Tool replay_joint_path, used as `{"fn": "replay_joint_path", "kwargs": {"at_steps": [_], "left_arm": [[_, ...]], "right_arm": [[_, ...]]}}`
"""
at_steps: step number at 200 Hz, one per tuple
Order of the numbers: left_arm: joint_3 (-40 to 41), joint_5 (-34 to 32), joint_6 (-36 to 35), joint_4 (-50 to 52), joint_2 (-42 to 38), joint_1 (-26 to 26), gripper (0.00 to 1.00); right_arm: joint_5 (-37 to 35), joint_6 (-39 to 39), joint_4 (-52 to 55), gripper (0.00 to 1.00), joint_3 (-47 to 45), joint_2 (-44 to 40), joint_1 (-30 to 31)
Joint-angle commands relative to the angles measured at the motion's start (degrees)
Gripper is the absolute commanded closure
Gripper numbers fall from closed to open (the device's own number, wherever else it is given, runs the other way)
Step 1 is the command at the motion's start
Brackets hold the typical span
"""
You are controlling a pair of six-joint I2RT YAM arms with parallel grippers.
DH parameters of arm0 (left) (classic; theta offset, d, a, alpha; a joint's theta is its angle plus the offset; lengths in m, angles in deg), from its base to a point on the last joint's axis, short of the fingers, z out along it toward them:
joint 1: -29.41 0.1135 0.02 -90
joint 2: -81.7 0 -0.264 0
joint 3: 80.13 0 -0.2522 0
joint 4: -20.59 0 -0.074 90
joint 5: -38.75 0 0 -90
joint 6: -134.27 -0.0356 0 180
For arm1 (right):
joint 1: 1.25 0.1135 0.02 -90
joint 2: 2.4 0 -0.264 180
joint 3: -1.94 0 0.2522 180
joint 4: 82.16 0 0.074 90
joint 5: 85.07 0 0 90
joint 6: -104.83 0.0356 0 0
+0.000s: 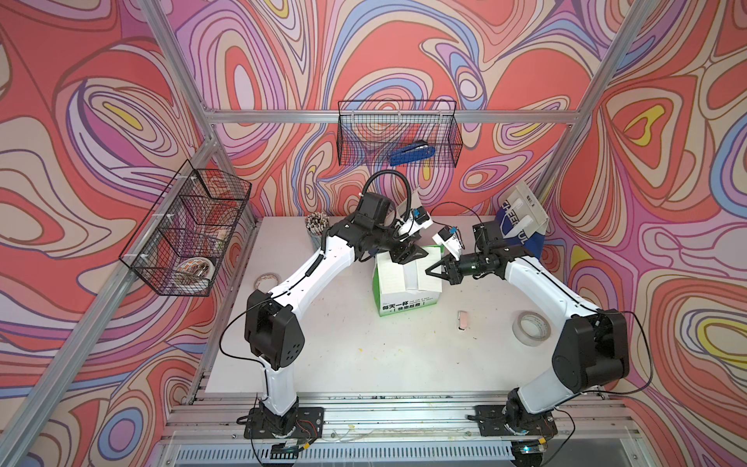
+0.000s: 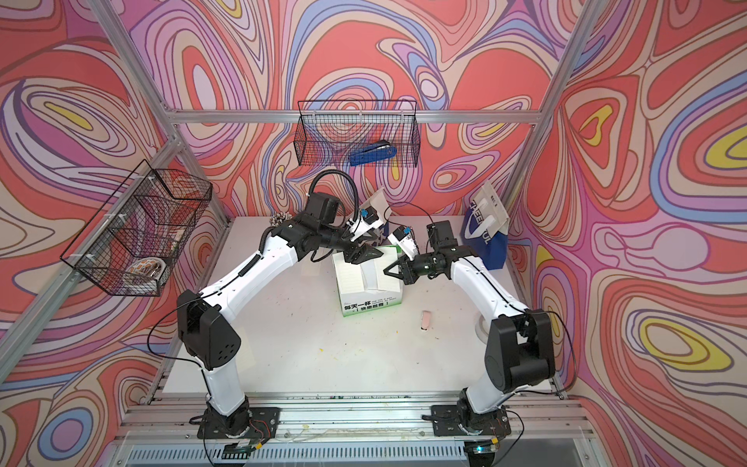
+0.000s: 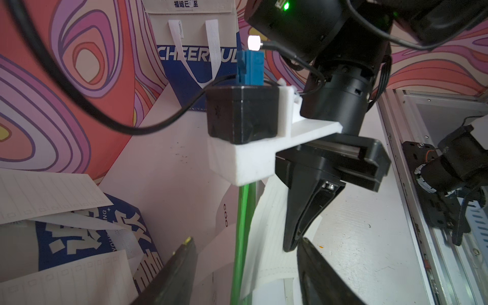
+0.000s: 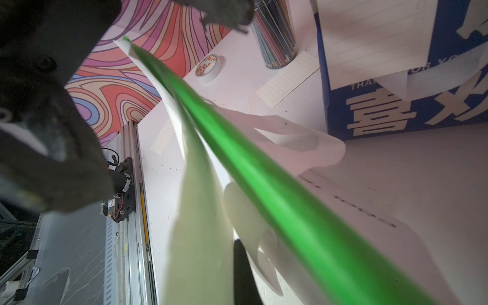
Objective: Staple the receipts to the bags
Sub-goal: Hold the receipt from the takeout bag.
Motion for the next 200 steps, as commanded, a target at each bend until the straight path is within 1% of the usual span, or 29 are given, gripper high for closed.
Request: {"fn": "replay_joint_path", "kwargs": {"at_steps": [1, 9, 40, 49, 56, 76, 88, 114, 137, 144, 156, 162, 164, 169, 178, 185, 190, 191, 193, 194, 196, 200], "left_arm": [[-1.56, 2.11, -1.17, 2.93, 1.31, -0.16, 0.5], [-1.99, 1.92, -1.35, 3.33, 1.63, -0.18, 0.55], [-4.08, 0.14, -2.65, 6.05, 3.38, -0.16, 0.54], [-4.63, -0.03, -3.02, 6.56, 3.91, -0.18, 0.55], [-5.02, 0.0, -3.32, 6.94, 4.36, -0.17, 0.59], [-6.97, 0.09, -2.84, 7.8, 5.83, -0.16, 0.85], [-7.98, 0.33, -2.85, 8.46, 6.41, -0.16, 0.94], [-8.13, 0.94, -3.14, 8.89, 6.53, -0.16, 1.0], [-7.95, 1.53, -3.9, 9.44, 6.45, -0.17, 1.0], [-7.87, 1.45, -4.19, 9.6, 6.4, -0.17, 1.0], [-7.86, 1.23, -4.58, 9.88, 6.28, -0.16, 1.0], [-7.92, 1.13, -4.74, 9.94, 6.14, -0.12, 1.0], [-7.92, 1.13, -4.83, 9.91, 6.11, -0.15, 1.0], [-7.79, 0.94, -4.79, 9.84, 5.97, -0.12, 1.0], [-7.69, 0.63, -4.75, 9.69, 5.7, -0.11, 1.0], [-7.49, 0.35, -4.75, 9.43, 5.53, -0.13, 1.0], [-7.28, 0.1, -4.69, 9.02, 5.35, -0.12, 1.0], [-7.26, 0.07, -4.67, 8.98, 5.33, -0.1, 1.0], [-7.12, -0.04, -4.66, 8.84, 5.27, -0.1, 1.0], [-7.1, -0.13, -4.61, 8.8, 5.24, -0.13, 1.0], [-6.97, -0.31, -4.53, 8.66, 5.16, -0.09, 1.0], [-6.7, -0.51, -4.47, 8.32, 5.01, -0.08, 1.0]], "right_arm": [[1.49, 0.67, -0.86, 1.0, 0.24, 0.67, -0.79], [1.68, 0.75, -0.89, 1.0, 0.28, 0.64, -0.87], [1.82, 1.61, -1.48, 1.0, 0.35, 0.6, -1.05], [1.82, 1.91, -1.46, 1.0, 0.55, 0.75, -1.05], [1.64, 2.13, -1.53, 1.0, 0.57, 0.93, -1.05], [1.62, 2.52, -1.83, 1.0, 0.79, 1.28, -1.05], [1.51, 3.11, -2.2, 1.0, 0.76, 1.3, -1.05], [0.2, 3.85, -3.16, 1.0, 0.28, 1.1, -1.05], [-1.03, 6.29, -5.76, 1.0, -0.84, 0.44, -1.05], [-1.78, 7.05, -6.43, 0.93, -1.12, 0.24, -1.05], [-3.22, 7.36, -7.03, 0.88, -1.73, -0.46, -1.05], [-5.57, 7.69, -7.82, 0.85, -2.27, -1.29, -1.05], [-6.47, 7.95, -8.18, 0.79, -2.53, -1.68, -1.05], [-9.51, 9.17, -9.76, 0.71, -3.52, -2.8, -1.05], [-17.64, 13.13, -14.33, 0.56, -6.28, -5.68, -1.05], [-22.7, 16.53, -17.72, 0.4, -8.62, -7.97, -1.03], [-24.9, 18.28, -19.66, 0.29, -10.14, -9.68, -1.01], [-25.28, 18.53, -19.94, 0.24, -10.41, -10.01, -0.98], [-25.96, 19.1, -20.34, 0.09, -10.94, -10.59, -1.03], [-26.12, 19.25, -20.59, 0.05, -11.2, -10.86, -1.04], [-26.87, 20.02, -21.0, 0.03, -11.53, -11.46, -1.05], [-28.43, 21.54, -21.58, 0.01, -12.54, -12.62, -1.05]]}}
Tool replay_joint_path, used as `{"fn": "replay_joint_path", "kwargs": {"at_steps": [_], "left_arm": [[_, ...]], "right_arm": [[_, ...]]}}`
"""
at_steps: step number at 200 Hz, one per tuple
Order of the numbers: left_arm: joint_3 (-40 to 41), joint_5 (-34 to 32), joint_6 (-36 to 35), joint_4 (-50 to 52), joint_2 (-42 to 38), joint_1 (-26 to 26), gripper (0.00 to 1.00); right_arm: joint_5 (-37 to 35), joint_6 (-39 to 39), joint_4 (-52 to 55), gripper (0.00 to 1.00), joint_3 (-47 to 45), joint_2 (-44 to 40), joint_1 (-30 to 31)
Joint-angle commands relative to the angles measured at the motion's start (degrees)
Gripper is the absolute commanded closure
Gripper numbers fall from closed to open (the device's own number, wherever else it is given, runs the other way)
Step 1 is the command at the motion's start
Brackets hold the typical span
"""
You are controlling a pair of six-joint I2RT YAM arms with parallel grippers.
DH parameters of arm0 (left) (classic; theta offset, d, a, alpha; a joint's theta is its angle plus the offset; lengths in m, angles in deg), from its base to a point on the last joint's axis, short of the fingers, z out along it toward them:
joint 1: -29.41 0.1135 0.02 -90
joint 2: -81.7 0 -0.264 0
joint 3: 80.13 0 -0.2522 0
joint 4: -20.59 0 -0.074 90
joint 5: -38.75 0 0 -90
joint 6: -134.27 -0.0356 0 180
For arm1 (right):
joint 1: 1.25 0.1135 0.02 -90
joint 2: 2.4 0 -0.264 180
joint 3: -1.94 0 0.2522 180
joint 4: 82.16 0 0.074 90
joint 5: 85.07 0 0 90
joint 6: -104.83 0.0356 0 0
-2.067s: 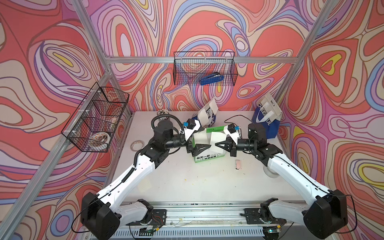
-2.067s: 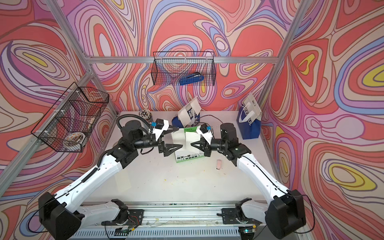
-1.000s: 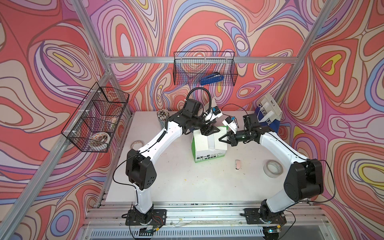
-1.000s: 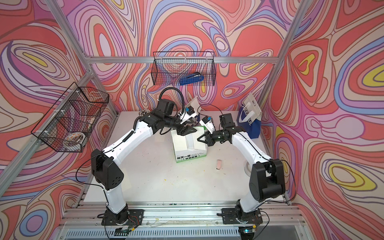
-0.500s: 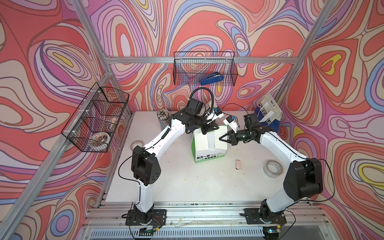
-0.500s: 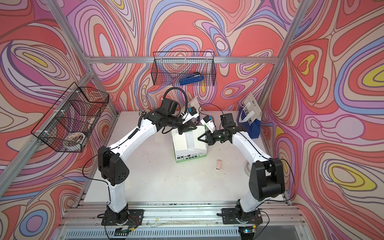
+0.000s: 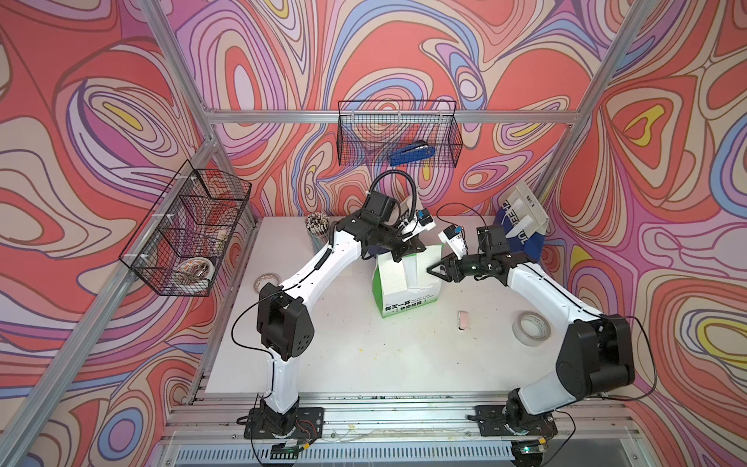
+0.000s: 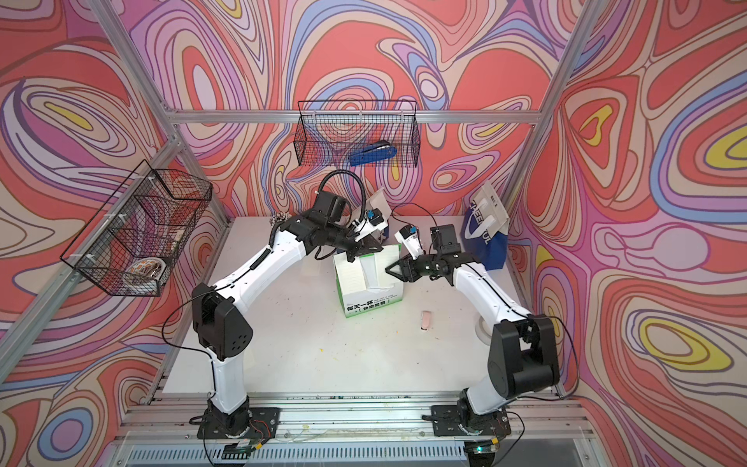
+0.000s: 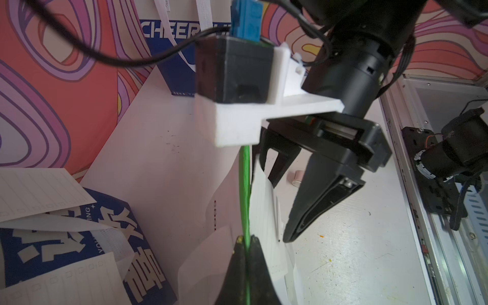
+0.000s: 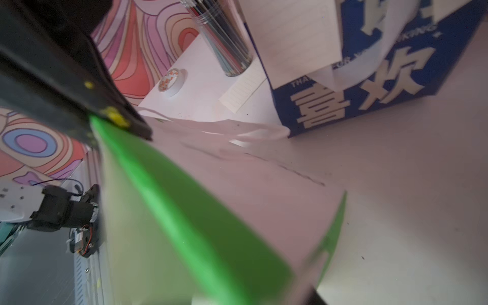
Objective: Staple the receipts to the bags
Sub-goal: Hold the receipt from the takeout bag, then pick up the stapler from the center of the board.
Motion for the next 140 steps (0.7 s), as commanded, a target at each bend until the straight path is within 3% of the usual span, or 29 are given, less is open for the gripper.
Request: {"fn": "replay_joint_path", "kwargs": {"at_steps": [1, 13, 26, 53, 87, 117, 140], "left_arm": [[0.15, -0.54, -1.26, 1.79, -0.48, -0.12, 1.0], [0.85, -0.98, -1.17, 0.99, -1.01, -0.12, 1.0], [1.59, -0.85, -1.05, 0.22, -1.6, -0.12, 1.0], [3.45, 1.16, -0.74, -1.41, -3.14, -0.13, 1.0], [5.12, 1.54, -2.3, -0.81, -5.19, -0.14, 1.0], [6.98, 2.08, -3.64, 0.32, -7.23, -0.16, 1.0], [9.63, 1.52, -3.64, -1.71, -9.17, -0.03, 1.0]], "right_arm": [[-16.02, 9.88, -9.96, 0.01, -4.66, -7.29, -0.44], [-24.81, 17.85, -9.75, 0.02, -6.35, -10.34, -0.44], [-38.26, 25.75, -1.79, 0.01, -5.04, -12.58, -0.44], [-52.52, 33.59, 11.89, 0.02, -4.92, -12.7, -0.61], [-45.47, 39.58, 18.56, 0.12, -6.75, -3.98, -0.7], [-36.65, 34.85, 18.28, 0.28, -7.22, 2.33, -0.68], [-32.94, 32.96, 19.0, 0.31, -7.29, 5.73, -0.7]]}}
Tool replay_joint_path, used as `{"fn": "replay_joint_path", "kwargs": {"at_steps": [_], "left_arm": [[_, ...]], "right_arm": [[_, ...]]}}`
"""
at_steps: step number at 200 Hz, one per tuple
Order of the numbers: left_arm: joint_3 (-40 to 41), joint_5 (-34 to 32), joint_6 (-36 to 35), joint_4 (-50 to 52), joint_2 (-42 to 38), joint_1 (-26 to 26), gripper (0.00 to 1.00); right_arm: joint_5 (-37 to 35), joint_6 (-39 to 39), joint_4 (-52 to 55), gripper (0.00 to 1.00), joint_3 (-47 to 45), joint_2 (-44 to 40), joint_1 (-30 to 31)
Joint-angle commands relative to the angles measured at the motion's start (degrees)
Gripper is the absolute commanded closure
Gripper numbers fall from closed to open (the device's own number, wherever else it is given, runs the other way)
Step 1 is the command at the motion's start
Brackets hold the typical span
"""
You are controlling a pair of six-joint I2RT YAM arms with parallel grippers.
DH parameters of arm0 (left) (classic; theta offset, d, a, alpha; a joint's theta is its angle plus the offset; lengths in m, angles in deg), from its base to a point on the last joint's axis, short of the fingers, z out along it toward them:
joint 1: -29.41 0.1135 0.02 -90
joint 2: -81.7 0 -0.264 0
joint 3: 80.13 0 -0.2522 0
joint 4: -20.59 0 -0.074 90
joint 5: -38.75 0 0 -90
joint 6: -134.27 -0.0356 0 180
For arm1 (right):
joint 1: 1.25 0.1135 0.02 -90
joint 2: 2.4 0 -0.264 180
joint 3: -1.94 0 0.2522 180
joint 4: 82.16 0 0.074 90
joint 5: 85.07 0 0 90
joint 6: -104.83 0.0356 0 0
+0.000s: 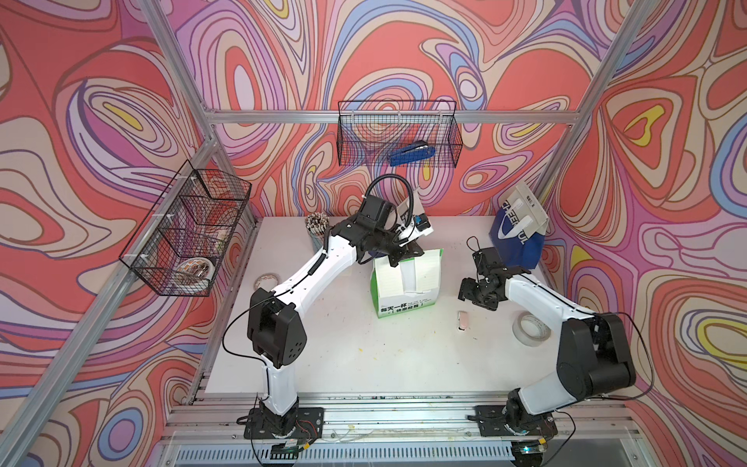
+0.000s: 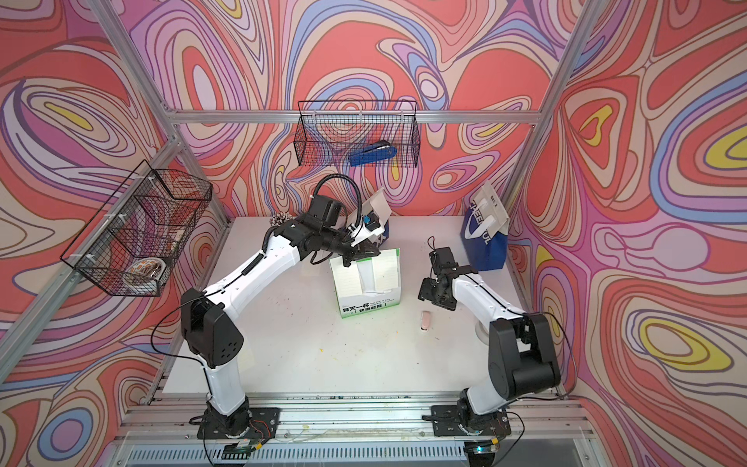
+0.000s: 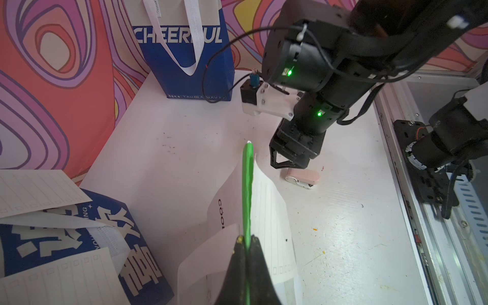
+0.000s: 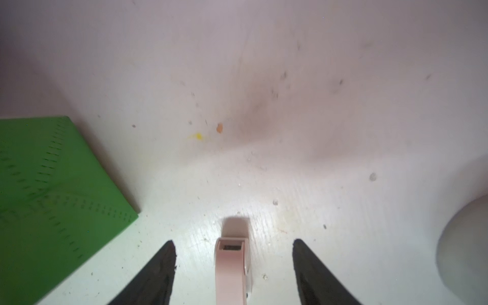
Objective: Staple the receipts to the bags
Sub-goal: Pick up the stapler from the center of the board.
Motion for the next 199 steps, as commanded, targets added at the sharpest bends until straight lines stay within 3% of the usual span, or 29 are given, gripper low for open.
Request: {"fn": "replay_joint_path", "kwargs": {"at_steps": [1, 74, 118, 136, 169, 199], "left_arm": [[2.31, 0.57, -1.85, 0.36, -3.68, -0.03, 1.0], [2.91, 0.01, -1.58, 0.2, -3.87, -0.03, 1.0], [2.92, -0.11, -0.8, 0.5, -3.39, -0.03, 1.0], [3.04, -0.37, -1.05, 0.97, -3.49, -0.08, 1.0], [3.54, -0.24, -0.41, 0.92, -3.75, -0.03, 1.0], [3.52, 1.01, 1.69, 0.3, -3.84, -0.09, 1.0]], "right_arm": [[5.41, -1.63, 2.38, 0.32, 0.05, 2.21, -0.16], [3.97, -3.2, 2.13, 0.44, -1.26, 7.53, 0.19], [2.33, -2.78, 1.42, 0.8, -1.0, 7.0, 0.37], [2.99, -1.66, 1.14, 0.89, -0.83, 3.7, 0.46], [3.75, 2.57, 1.31, 0.92, 1.19, -5.48, 0.54], [-0.5, 4.07, -9.58, 0.96, -0.56, -20.83, 1.49]]}}
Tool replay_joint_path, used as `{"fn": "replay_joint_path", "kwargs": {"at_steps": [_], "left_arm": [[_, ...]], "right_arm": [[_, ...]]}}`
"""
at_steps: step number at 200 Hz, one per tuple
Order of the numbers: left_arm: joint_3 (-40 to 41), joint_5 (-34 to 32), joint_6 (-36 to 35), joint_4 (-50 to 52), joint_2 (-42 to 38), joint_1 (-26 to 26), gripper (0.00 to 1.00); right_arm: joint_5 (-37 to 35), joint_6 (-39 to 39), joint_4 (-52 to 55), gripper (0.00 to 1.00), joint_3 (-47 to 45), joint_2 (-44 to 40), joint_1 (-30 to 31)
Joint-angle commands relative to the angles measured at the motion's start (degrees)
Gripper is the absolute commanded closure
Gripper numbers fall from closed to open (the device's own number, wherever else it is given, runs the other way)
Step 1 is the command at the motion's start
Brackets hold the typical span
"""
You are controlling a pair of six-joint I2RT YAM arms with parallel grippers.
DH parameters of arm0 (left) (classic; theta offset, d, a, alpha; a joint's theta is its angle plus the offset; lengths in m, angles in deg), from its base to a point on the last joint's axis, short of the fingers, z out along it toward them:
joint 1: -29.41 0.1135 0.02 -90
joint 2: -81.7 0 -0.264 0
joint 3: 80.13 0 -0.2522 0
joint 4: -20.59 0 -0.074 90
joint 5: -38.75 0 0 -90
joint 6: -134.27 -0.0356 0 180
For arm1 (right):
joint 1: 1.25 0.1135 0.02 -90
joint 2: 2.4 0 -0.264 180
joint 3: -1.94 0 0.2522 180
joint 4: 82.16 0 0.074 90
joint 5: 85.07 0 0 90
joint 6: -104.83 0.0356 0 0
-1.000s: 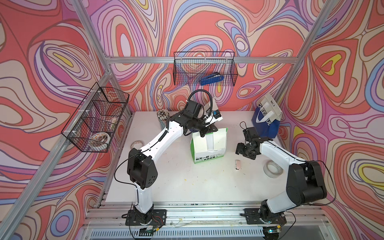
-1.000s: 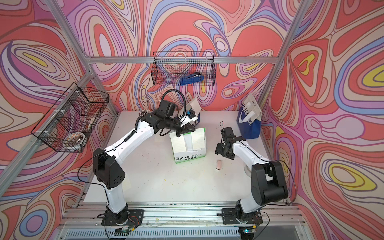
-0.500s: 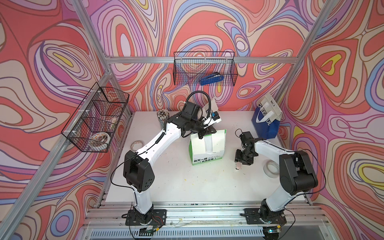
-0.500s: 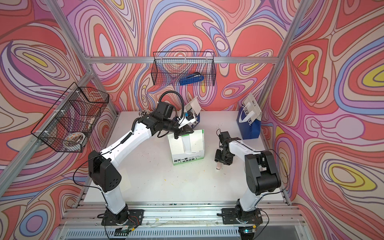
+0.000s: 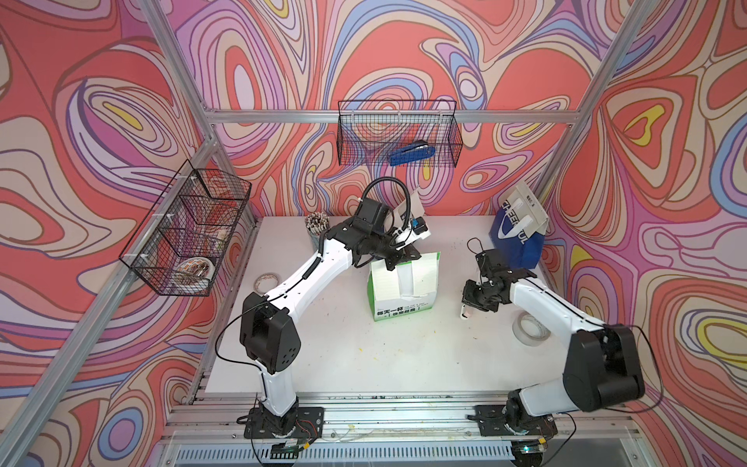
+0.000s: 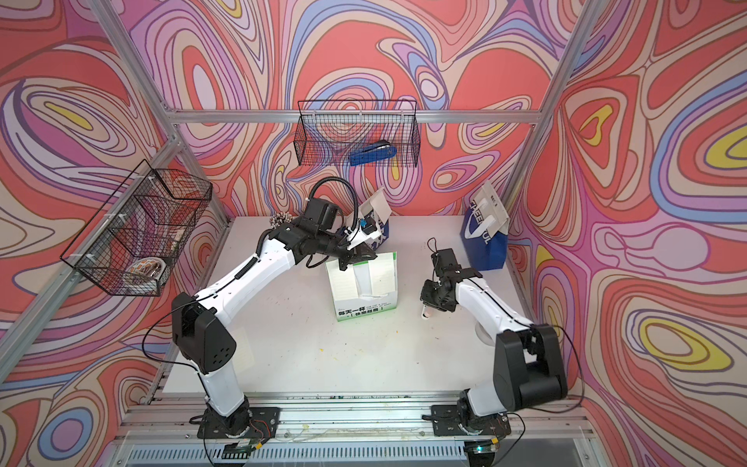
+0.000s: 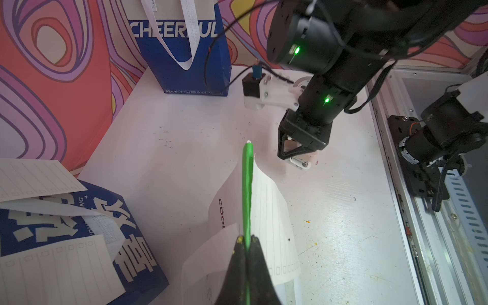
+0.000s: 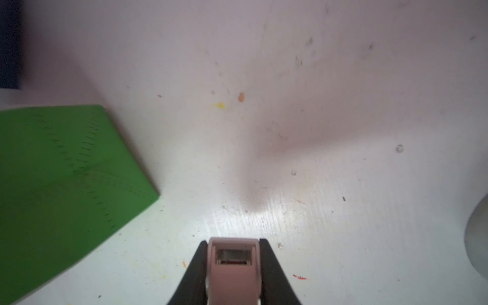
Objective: Staple the receipts to the bags
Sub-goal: Pick up the stapler from the center of the board.
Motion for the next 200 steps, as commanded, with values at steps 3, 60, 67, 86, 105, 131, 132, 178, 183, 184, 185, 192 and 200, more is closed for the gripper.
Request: {"fn": "replay_joint_path", "kwargs": {"at_steps": [3, 60, 67, 86, 105, 131, 132, 178, 183, 184, 185, 192, 200], "left_arm": [[0.66, 1.4, 1.55, 0.12, -1.42, -0.08, 1.0], [0.78, 2.87, 8.43, -2.03, -1.69, -0.03, 1.0], [1.17, 2.95, 8.59, -2.06, -1.83, -0.03, 1.0], [2.4, 2.93, 10.55, -3.39, -2.18, -0.03, 1.0], [2.49, 2.88, 14.02, -4.94, -2.04, -0.03, 1.0], [2.75, 2.36, 17.85, -7.15, -2.12, -0.03, 1.0], [2.76, 2.37, 17.86, -7.26, -2.15, -0.03, 1.0], [2.82, 3.02, 18.58, -7.38, -1.75, -0.04, 1.0], [2.79, 2.83, 18.88, -7.37, -1.71, -0.03, 1.0], [2.78, 2.73, 18.95, -7.37, -1.68, -0.03, 1.0], [2.77, 2.64, 19.02, -7.37, -1.71, -0.03, 1.0], [2.66, 2.21, 19.35, -7.44, -1.71, -0.03, 1.0], [2.61, 2.3, 19.45, -7.54, -1.69, -0.03, 1.0]], "right_arm": [[-4.82, 2.78, -10.68, 0.97, -0.11, -12.42, 1.14], [-16.18, -0.57, -41.47, 1.0, -1.67, -20.46, 12.74], [-16.08, -1.0, -44.66, 1.0, -2.01, -20.54, 13.94], [-13.83, -2.86, -55.4, 1.0, -4.88, -19.91, 16.68], [-12.24, -3.87, -59.3, 1.0, -5.38, -16.82, 18.05], [-12.34, -4.98, -63.51, 1.0, -7.3, -13.36, 19.29], [-12.28, -4.9, -63.74, 1.0, -7.46, -13.31, 19.33], [-12.13, -7.53, -66.79, 1.0, -7.39, -10.61, 21.15], [-12.7, -8.18, -66.35, 1.0, -7.15, -10.32, 21.64], [-12.86, -8.12, -66.26, 1.0, -7.12, -10.25, 21.74], [-12.98, -8.27, -66.22, 1.0, -7.06, -10.17, 21.84], [-13.57, -8.82, -66.03, 1.0, -7.01, -9.74, 22.33], [-14.03, -9.36, -66.96, 1.0, -7.85, -9.26, 22.82]]}}
